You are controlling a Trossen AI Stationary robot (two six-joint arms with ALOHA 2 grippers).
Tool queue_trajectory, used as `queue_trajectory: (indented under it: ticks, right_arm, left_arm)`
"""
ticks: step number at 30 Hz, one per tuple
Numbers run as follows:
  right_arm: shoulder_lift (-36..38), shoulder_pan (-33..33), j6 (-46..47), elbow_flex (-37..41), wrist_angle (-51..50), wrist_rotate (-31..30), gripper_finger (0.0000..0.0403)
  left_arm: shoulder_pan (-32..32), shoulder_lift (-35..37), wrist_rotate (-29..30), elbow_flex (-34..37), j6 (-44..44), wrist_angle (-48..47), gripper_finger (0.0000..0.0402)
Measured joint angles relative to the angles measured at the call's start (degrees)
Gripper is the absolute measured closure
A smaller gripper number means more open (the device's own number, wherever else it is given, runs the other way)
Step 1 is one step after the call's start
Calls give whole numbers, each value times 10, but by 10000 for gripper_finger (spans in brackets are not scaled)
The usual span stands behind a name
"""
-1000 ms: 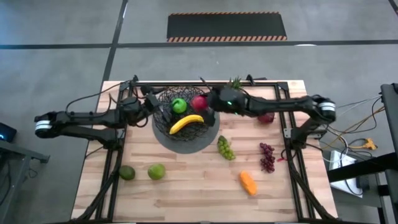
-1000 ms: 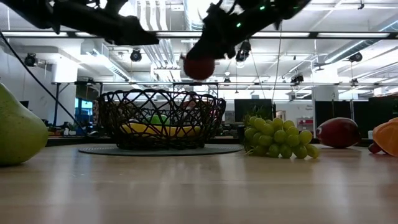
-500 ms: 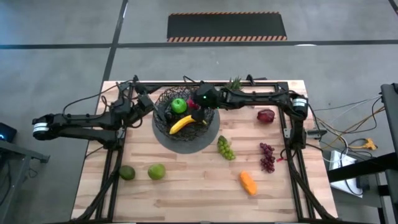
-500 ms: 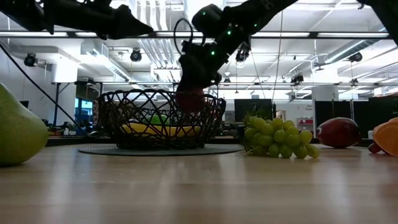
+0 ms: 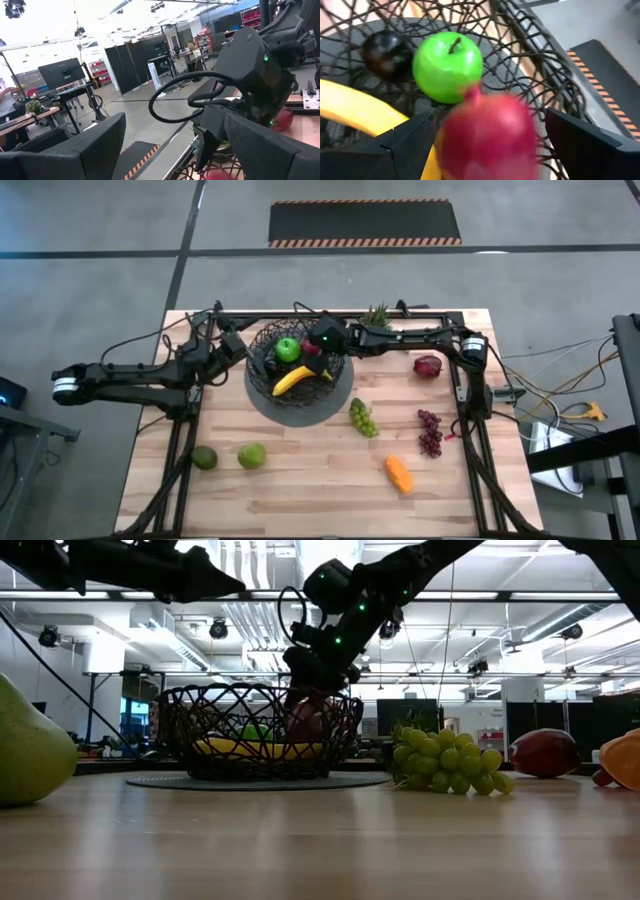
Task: Build produce basket
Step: Put the pomegranate into the black wire basket
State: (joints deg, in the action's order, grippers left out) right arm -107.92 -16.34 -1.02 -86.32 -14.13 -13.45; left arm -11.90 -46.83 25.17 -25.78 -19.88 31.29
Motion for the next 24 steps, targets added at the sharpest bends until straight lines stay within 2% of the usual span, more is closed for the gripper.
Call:
queue_trajectory:
  ticks: [10, 16, 19, 24]
  right_arm:
    - [19, 1, 3, 0, 3, -1, 40]
    - [60, 15, 1, 0, -47, 0, 42]
    - [85, 27, 4, 3, -71, 0, 58]
    - [128, 54, 21, 22, -83, -1, 109]
  left_arm:
    - [0, -3, 0, 0, 1, 0, 80]
    - [0, -5, 0, 0, 2, -1, 80]
    - [0, -7, 0, 1, 2, -2, 80]
    - [0, -6, 0, 1, 2, -2, 80]
